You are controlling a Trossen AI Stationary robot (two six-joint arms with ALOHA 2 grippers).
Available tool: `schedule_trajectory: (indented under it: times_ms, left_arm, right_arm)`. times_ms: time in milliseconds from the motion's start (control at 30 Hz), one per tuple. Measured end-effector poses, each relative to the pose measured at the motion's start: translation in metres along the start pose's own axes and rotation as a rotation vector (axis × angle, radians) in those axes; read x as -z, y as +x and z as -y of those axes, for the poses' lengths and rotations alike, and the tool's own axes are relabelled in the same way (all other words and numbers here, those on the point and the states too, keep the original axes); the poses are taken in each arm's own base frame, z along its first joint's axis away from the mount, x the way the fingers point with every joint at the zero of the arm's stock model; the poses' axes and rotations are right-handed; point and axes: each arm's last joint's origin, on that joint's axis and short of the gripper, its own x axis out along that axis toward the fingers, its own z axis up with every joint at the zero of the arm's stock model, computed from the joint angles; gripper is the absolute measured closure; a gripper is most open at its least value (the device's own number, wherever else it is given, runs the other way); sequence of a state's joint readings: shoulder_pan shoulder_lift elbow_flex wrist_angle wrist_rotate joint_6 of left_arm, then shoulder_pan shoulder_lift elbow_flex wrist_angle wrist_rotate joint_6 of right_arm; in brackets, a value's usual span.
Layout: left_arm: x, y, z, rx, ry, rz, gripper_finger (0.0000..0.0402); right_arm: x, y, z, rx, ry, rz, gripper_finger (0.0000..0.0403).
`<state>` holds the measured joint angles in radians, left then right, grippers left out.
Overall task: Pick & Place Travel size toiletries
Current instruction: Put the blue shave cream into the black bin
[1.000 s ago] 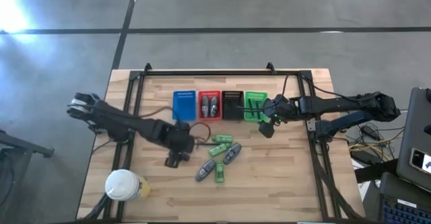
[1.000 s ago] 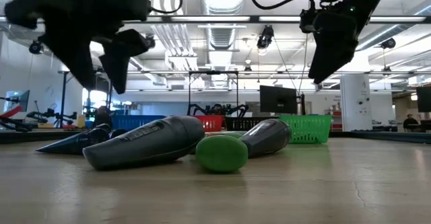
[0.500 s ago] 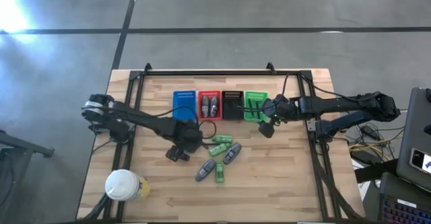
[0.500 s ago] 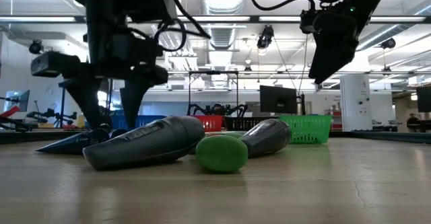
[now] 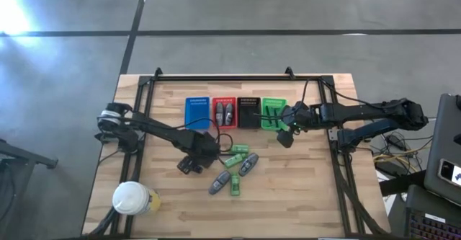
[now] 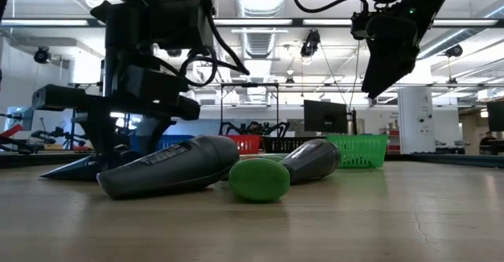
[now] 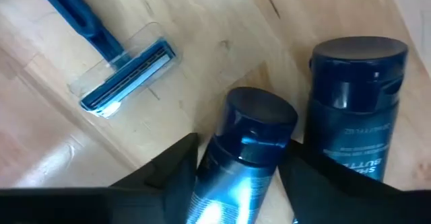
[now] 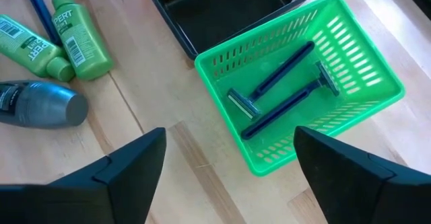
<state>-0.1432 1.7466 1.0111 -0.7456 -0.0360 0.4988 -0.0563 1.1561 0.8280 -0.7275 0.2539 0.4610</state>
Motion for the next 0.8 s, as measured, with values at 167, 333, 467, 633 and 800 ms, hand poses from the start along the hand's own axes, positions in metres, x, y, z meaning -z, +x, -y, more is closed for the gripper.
schedule_trajectory:
  times_ms: [167,333,467,633,800]
  left_arm:
    - [0.001,0.001,-0.002,-0.001,-0.031,0.003,0.0255]
    - [0.001,-0.003,-0.003,-0.011,-0.097,0.013,0.0296]
    - [0.003,-0.016,-0.005,-0.052,-0.227,0.048,0.0315]
    - [0.016,-0.052,-0.007,-0.084,-0.491,0.159,0.032]
    - [0.041,-0.094,-0.016,-0.161,-0.994,0.313,0.0321]
  right_arm:
    - [0.0,0.0,0.0,0.003,0.0,0.002,0.0092]
    - [0.0,0.0,0.0,0.01,-0.001,0.005,0.0103]
    - [0.0,0.0,0.0,0.01,-0.006,0.005,0.0111]
    - [0.0,0.0,0.0,0.01,-0.008,0.006,0.0119]
    - [-0.001,0.0,0.001,0.034,0.014,0.019,0.0124]
